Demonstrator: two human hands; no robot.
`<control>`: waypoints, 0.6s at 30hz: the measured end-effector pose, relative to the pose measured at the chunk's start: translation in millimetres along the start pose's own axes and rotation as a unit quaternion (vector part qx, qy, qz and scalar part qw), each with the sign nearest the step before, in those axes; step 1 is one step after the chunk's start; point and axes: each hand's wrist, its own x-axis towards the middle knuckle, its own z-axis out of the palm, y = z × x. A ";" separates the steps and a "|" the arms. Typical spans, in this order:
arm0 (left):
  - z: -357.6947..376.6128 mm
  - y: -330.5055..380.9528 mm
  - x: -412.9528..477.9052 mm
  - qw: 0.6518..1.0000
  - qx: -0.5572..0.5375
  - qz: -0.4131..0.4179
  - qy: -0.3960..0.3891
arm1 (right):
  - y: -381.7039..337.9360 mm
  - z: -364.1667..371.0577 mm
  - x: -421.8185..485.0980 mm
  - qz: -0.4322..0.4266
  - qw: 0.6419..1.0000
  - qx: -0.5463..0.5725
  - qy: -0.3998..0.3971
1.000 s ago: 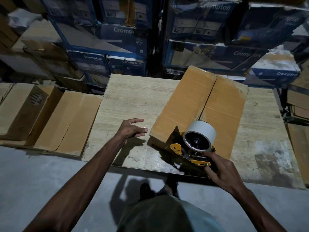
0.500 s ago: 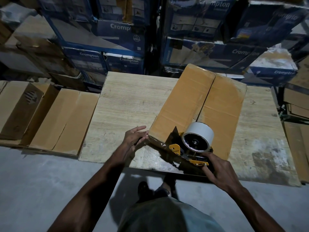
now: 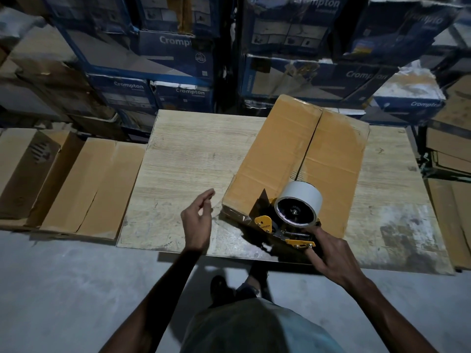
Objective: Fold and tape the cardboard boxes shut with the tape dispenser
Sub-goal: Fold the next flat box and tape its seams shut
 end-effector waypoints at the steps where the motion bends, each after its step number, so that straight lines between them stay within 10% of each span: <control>1: 0.3 2.8 -6.2 0.999 0.011 0.006 -0.052 | -0.2 -0.3 0.1 -0.003 1.000 -0.001 0.003; 12: 16.1 -2.5 -13.7 0.981 0.185 0.050 -0.038 | -0.9 -0.6 -0.4 0.006 1.000 0.006 0.003; 18: 6.3 -10.2 -13.6 0.885 0.447 0.075 -0.103 | -4.8 -1.6 -0.9 0.014 1.000 0.003 0.001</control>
